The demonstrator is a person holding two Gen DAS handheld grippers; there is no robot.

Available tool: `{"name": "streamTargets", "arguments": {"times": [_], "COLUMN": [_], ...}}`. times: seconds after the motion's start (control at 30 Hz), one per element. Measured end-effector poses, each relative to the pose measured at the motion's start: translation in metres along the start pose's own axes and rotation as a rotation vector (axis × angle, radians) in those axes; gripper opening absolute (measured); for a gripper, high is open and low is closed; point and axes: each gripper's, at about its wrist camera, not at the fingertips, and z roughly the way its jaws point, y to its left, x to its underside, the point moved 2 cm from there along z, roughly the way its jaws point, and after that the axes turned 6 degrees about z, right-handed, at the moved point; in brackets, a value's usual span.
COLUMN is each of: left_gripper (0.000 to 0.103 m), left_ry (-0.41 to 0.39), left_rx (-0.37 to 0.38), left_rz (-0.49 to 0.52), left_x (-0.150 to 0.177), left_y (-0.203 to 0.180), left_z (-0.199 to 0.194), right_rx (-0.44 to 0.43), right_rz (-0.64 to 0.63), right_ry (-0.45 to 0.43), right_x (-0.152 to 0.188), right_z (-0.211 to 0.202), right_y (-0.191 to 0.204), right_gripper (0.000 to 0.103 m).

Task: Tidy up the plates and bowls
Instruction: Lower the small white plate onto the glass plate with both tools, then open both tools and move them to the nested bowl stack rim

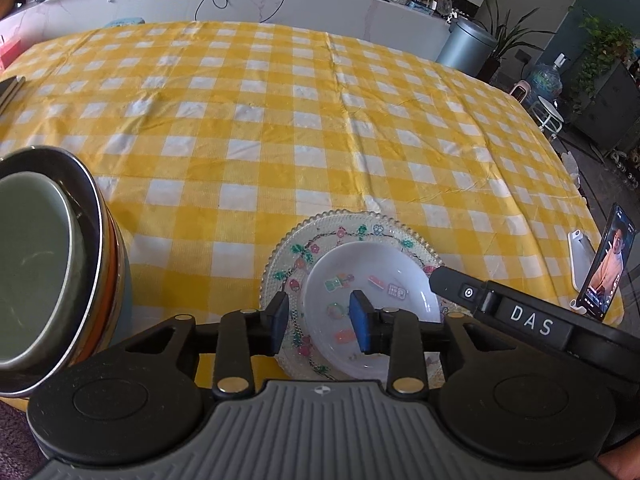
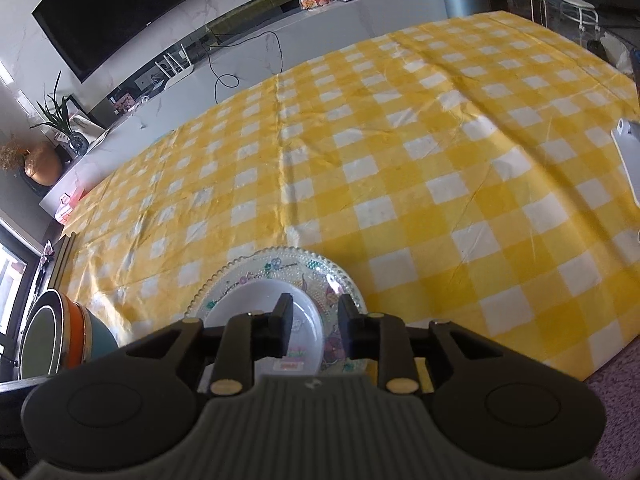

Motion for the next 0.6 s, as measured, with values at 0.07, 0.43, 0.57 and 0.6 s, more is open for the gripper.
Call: {"name": "streamTargets", "arguments": {"times": [0.07,0.43,0.57,0.6], "left_gripper": [0.044,0.056,0.056,0.056], "left_ry": [-0.012,-0.143,-0.193,-0.21], "left_rx": [-0.007,-0.101,-0.132,-0.138], "left_rz": [0.014,0.072,0.061,0.056], "left_x": [-0.001,-0.003,-0.001,-0.001], "left_y": [-0.001,0.011,0.022,0.025], "left_z": [-0.005,-0.051,-0.068,-0.072], "right_rx": [0.003,0.003,0.035,0.041], "right_rz": [-0.011,-0.099,-0.123,-0.125], "right_ry": [-0.018,-0.152,-0.196,-0.211], "right_x": [-0.001,0.0,0.004,0.005], "right_z": [-0.004,-0.034,-0.046,-0.049], "right_y": [0.002,0.027,0.042,0.045], "right_gripper": [0.033,0.063,0.078,0.08]}}
